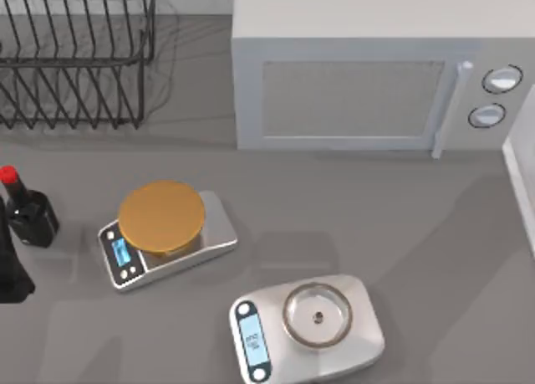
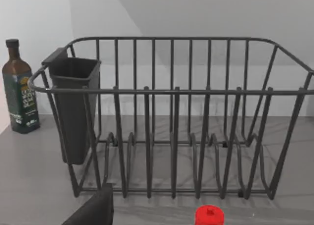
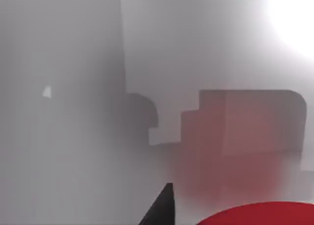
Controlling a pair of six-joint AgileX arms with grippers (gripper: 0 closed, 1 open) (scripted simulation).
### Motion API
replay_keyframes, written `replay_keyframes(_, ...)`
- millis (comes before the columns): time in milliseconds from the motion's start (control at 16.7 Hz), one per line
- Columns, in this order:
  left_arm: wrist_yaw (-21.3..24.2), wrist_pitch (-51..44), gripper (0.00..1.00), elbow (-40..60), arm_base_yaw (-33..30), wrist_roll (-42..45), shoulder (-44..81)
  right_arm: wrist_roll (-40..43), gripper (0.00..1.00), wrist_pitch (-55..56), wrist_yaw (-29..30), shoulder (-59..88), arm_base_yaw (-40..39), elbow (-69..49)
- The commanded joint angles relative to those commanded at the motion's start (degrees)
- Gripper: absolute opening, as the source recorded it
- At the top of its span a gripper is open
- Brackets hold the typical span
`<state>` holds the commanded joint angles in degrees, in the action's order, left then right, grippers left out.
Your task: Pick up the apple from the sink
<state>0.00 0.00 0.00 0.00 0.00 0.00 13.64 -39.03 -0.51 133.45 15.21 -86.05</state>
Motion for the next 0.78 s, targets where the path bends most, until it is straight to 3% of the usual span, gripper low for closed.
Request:
replay_keyframes(540, 0.00, 0.00, 1.00, 0.00, 0.00, 0.00, 0.00, 0.35, 0.00, -36.38, -0.10, -8.12, 0.26, -25.44)
replay_keyframes(780, 0.00, 0.00, 1.00, 0.00, 0.00, 0.00, 0.00, 0.37, 0.00, -45.99, -0.13, -11.84, 0.23, -33.23)
